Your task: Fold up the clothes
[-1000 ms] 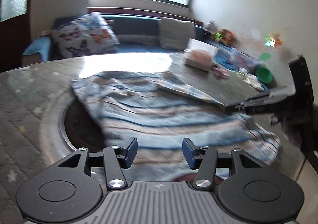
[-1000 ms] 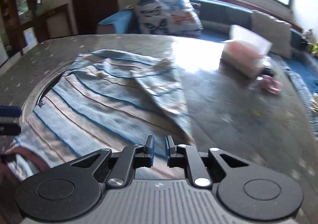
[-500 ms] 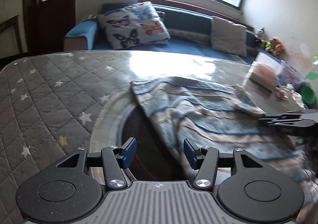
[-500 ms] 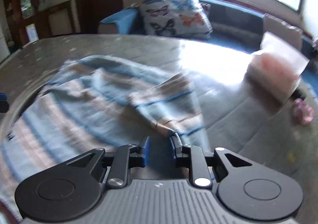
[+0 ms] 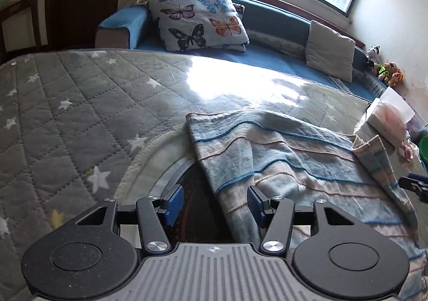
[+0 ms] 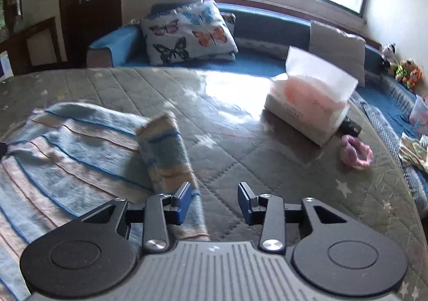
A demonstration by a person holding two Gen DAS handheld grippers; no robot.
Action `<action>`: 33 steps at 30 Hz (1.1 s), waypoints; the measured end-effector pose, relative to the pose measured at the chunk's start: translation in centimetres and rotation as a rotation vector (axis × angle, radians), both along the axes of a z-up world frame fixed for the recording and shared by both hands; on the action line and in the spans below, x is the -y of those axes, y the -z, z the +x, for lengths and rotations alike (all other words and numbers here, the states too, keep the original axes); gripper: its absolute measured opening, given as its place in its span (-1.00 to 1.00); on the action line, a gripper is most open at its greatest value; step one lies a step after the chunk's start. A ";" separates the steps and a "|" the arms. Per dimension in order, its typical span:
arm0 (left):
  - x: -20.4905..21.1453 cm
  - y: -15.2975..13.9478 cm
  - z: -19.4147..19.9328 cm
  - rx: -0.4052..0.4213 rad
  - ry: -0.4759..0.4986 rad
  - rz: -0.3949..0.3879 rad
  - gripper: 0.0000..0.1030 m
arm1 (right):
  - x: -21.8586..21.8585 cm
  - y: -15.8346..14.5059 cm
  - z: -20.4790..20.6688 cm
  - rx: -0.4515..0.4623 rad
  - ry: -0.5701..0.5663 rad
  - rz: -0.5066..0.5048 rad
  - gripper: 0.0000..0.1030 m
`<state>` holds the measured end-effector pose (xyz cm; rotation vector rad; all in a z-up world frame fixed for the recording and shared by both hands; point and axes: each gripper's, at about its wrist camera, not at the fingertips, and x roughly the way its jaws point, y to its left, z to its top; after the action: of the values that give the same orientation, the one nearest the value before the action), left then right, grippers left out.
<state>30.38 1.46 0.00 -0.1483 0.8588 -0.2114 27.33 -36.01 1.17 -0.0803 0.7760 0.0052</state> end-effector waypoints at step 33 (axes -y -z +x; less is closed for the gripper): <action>0.8 -1.5 1.7 0.103 -0.005 0.100 -0.67 | 2.9 1.7 3.0 -0.012 0.106 -0.033 -0.44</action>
<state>32.03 0.68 1.51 -0.0462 0.7650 -0.1694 30.36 -38.90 -0.54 -0.0703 0.7915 -0.1075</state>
